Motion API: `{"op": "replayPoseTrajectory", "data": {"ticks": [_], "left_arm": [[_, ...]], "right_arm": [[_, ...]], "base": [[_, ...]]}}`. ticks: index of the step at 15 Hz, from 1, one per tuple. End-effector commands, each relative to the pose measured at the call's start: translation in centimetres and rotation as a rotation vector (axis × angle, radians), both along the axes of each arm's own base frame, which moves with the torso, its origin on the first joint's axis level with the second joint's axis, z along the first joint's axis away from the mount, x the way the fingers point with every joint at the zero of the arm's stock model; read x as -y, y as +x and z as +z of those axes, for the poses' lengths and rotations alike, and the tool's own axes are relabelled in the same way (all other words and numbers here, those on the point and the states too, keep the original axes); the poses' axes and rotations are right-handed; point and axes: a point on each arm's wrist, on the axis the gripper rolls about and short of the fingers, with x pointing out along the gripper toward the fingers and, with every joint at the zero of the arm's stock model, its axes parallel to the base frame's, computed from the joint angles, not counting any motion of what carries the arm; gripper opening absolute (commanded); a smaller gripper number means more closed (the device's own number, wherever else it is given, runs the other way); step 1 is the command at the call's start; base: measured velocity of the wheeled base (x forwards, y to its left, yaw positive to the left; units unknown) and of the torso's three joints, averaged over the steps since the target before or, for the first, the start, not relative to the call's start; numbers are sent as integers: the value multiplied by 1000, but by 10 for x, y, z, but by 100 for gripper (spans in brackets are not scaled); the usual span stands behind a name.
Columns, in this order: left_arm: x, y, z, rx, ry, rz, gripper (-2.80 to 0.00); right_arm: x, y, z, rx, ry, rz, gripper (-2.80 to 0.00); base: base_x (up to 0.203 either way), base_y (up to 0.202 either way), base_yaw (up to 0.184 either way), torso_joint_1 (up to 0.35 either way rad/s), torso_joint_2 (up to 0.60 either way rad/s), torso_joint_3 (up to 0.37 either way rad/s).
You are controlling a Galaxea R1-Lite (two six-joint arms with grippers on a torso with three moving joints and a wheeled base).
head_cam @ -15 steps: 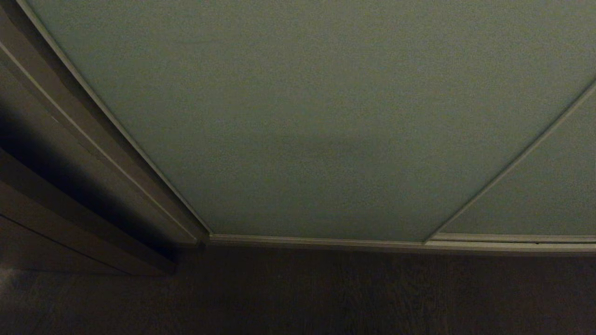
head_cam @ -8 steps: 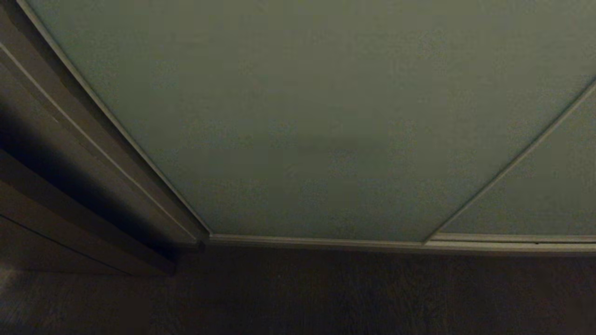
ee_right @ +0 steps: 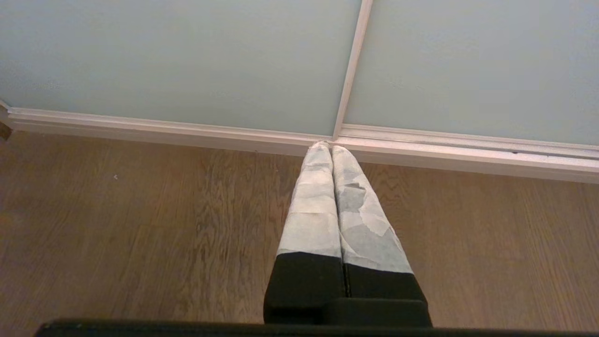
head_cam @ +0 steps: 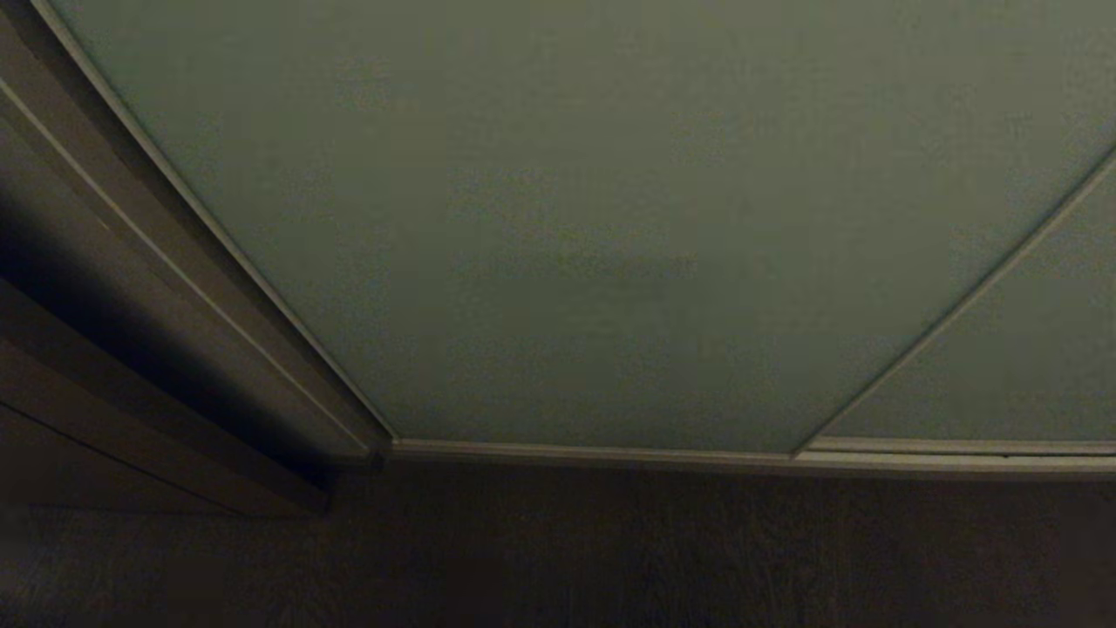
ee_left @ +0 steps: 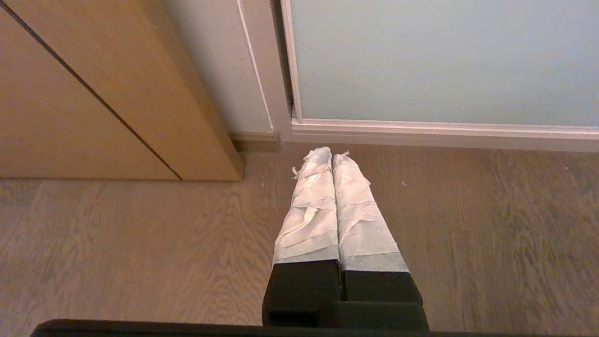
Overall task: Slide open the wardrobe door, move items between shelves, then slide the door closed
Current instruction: Close the door, then open the door
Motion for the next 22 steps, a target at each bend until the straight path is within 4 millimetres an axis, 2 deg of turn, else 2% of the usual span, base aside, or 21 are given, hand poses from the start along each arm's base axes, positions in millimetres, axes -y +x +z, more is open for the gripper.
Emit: {"op": "replayPoseTrajectory", "data": {"ticks": [1,22], "left_arm": [[0,0,0,-1,0,0,-280],[0,0,0,-1,0,0,-280]], "right_arm": [[0,0,0,0,0,0,-280],[0,0,0,-1,0,0,-280]], "base": [[0,0,0,0,0,0],[0,0,0,0,0,0]]}}
